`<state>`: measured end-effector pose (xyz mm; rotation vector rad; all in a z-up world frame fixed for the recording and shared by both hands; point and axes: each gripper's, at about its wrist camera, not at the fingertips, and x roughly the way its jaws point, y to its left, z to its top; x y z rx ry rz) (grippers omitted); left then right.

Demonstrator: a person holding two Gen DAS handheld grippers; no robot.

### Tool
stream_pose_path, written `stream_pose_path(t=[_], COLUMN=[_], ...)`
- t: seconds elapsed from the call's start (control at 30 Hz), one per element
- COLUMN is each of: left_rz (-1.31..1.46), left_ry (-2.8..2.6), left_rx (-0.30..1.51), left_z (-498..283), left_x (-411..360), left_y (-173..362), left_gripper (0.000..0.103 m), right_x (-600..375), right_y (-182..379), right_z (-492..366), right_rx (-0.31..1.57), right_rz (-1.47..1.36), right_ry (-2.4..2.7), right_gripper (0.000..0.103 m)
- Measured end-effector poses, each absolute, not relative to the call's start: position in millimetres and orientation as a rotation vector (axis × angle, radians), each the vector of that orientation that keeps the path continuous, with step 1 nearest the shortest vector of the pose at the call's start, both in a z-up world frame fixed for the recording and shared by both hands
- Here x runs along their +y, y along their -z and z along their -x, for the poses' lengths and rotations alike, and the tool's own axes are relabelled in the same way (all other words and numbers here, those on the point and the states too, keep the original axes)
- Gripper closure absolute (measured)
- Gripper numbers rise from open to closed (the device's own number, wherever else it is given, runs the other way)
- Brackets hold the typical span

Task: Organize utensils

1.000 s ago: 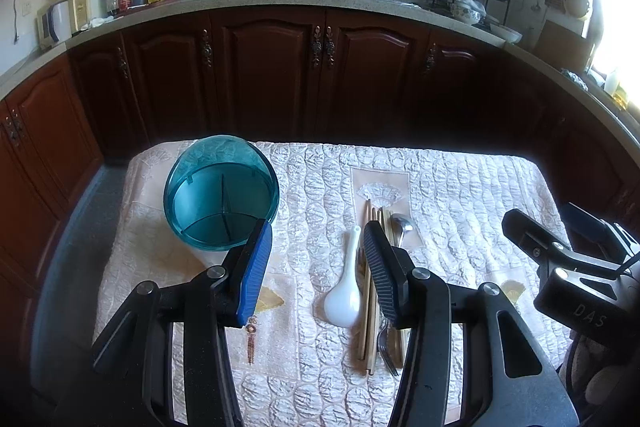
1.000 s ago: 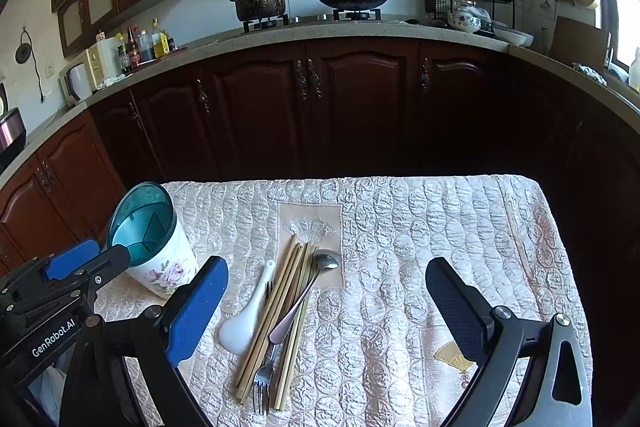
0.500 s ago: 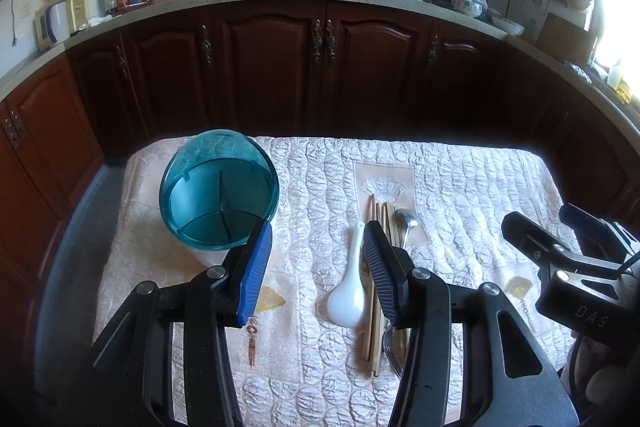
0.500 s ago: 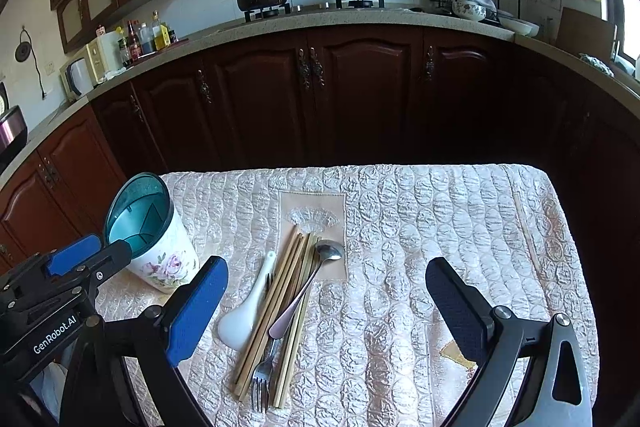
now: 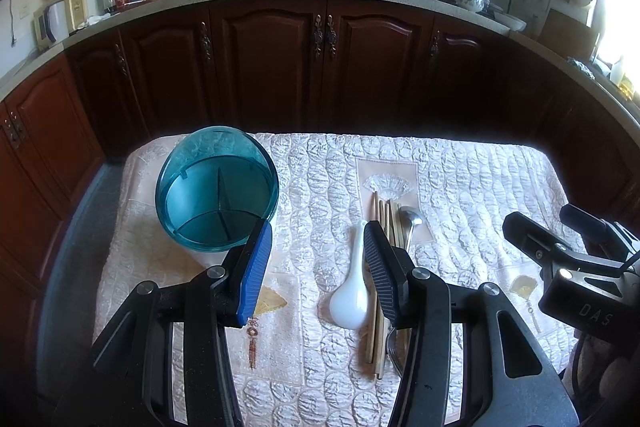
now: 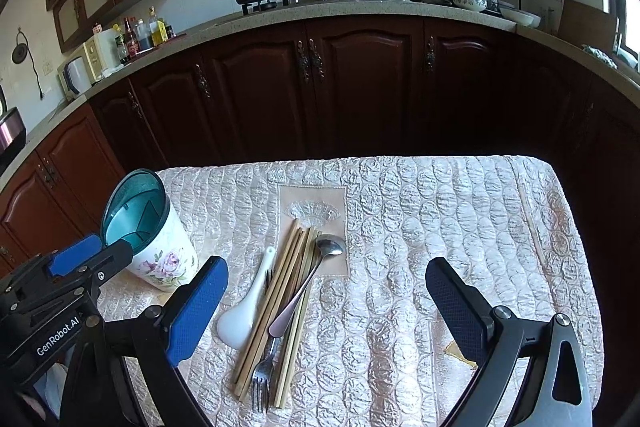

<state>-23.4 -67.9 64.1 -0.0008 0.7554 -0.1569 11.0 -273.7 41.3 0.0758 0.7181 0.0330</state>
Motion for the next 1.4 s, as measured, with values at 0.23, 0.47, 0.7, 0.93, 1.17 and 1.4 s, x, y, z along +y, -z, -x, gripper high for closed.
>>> stream_pose_path(t=[0.23, 0.47, 0.7, 0.93, 1.17, 1.4], left_rz=[-0.003, -0.013, -0.017, -0.025, -0.029, -0.029], left_ry=[0.153, 0.157, 0.158, 0.16, 0.163, 0.163], left_rx=[0.762, 0.766, 0.777, 0.783, 0.791, 0.792], left_z=[21, 19, 17, 15, 13, 13], left_x=[-68, -71, -74, -76, -78, -78], left_y=[-61, -58, -55, -53, -50, -50], left_gripper=[0.056, 0.056, 0.056, 0.056, 0.056, 0.056], right_x=[-274, -274, -274, -275, -275, -275], right_y=[-38, -32, -30, -27, -26, -25], right_z=[-12, -14, -15, -18, -19, -21], right_rx=[0.726, 0.743, 0.752, 0.759, 0.763, 0.766], right_rz=[-0.072, -0.078, -0.075, -0.074, -0.074, -0.07], right_ry=[-0.038, -0.044, -0.05, -0.047, -0.048, -0.049], right_gripper=[0.004, 0.004, 0.004, 0.004, 0.004, 0.004])
